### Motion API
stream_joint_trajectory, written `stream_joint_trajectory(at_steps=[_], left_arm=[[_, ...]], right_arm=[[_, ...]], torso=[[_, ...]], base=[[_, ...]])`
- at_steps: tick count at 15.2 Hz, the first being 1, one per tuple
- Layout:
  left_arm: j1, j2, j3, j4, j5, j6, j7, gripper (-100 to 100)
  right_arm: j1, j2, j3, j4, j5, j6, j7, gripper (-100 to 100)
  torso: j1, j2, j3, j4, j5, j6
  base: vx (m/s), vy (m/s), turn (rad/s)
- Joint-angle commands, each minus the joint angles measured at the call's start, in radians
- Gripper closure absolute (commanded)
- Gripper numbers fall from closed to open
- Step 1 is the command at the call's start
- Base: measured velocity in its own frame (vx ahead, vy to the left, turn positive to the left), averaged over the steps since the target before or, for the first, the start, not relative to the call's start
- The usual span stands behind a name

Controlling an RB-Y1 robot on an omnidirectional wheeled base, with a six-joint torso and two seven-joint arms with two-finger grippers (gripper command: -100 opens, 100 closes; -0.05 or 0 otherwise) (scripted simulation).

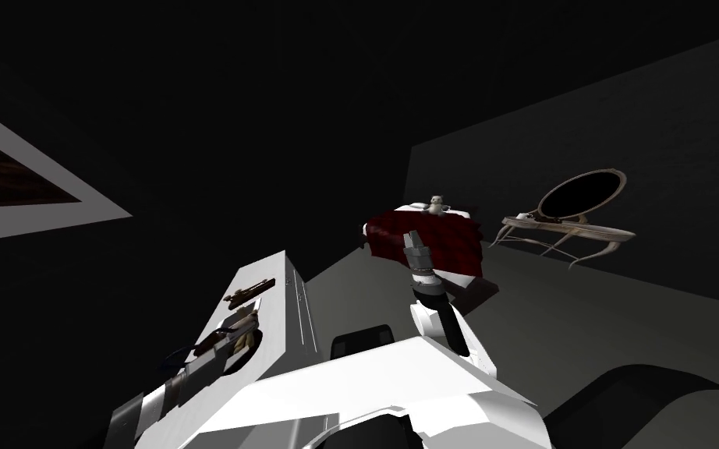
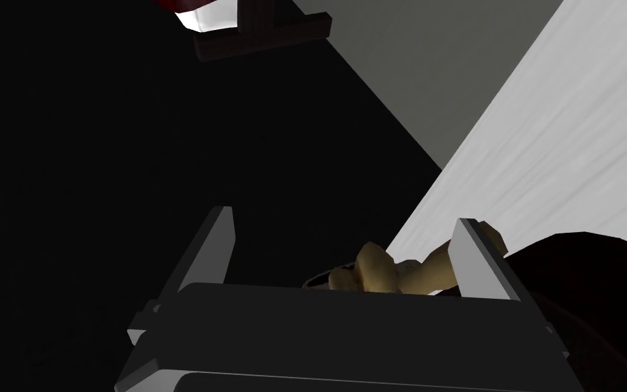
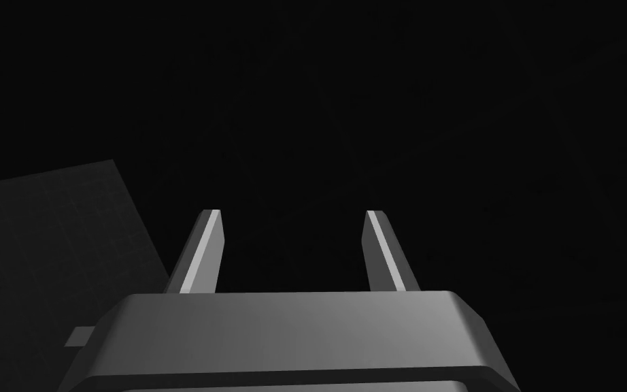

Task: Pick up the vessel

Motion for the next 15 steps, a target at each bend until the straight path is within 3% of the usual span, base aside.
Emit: stream_joint_trajectory(at_steps=[1,2,5,6,9,10,12,14,15], left_arm=[[0.005,-0.001,0.006,-0.02,0.0,0.032,-0.002,-100],[0.041,-0.026,0.053,-0.061,-0.028,0.066,0.001,-100],[0.041,-0.026,0.061,-0.102,-0.028,0.116,0.001,-100],[0.077,-0.052,0.108,-0.135,-0.056,0.142,0.004,-100],[0.077,-0.052,0.117,-0.183,-0.056,0.2,0.004,-100],[0.114,-0.077,0.164,-0.217,-0.084,0.225,0.007,-100],[0.114,-0.077,0.172,-0.258,-0.084,0.265,0.007,-100],[0.114,-0.077,0.172,-0.265,-0.084,0.284,0.007,-100],[0.15,-0.103,0.22,-0.306,-0.112,0.32,0.01,-100]], right_arm=[[0.0,0.0,0.0,0.0,0.0,0.0,0.0,0],[0.0,0.0,0.0,0.0,0.0,0.0,0.0,0],[0.0,0.0,0.0,0.0,0.0,0.0,0.0,0],[0.0,0.0,0.0,0.0,0.0,0.0,0.0,0],[0.0,0.0,0.0,0.0,0.0,0.0,0.0,0],[0.0,0.0,0.0,0.0,0.0,0.0,0.0,0],[0.0,0.0,0.0,0.0,0.0,0.0,0.0,0],[0.0,0.0,0.0,0.0,0.0,0.0,0.0,0],[0.0,0.0,0.0,0.0,0.0,0.0,0.0,0]], torso=[[0.0,0.0,0.0,0.0,0.0,0.0],[-0.001,-0.001,-0.001,0.0,0.0,0.0],[0.002,-0.001,-0.001,-0.001,0.001,0.001],[0.002,-0.002,-0.001,-0.001,0.001,0.0],[0.004,-0.002,-0.002,-0.001,0.002,0.001],[0.003,-0.003,-0.002,-0.001,0.002,0.001],[0.005,-0.002,-0.002,-0.001,0.003,0.001],[0.003,-0.004,-0.002,-0.001,0.003,0.002],[0.002,-0.004,-0.003,-0.002,0.003,0.002]], base=[[0.0,0.02,0.01],[-0.011,0.054,-0.048],[-0.026,0.066,-0.038],[-0.02,0.064,-0.052],[-0.024,0.072,-0.036],[-0.023,0.077,-0.051],[-0.026,0.085,-0.045],[-0.013,0.025,-0.004],[-0.014,0.043,-0.052]])
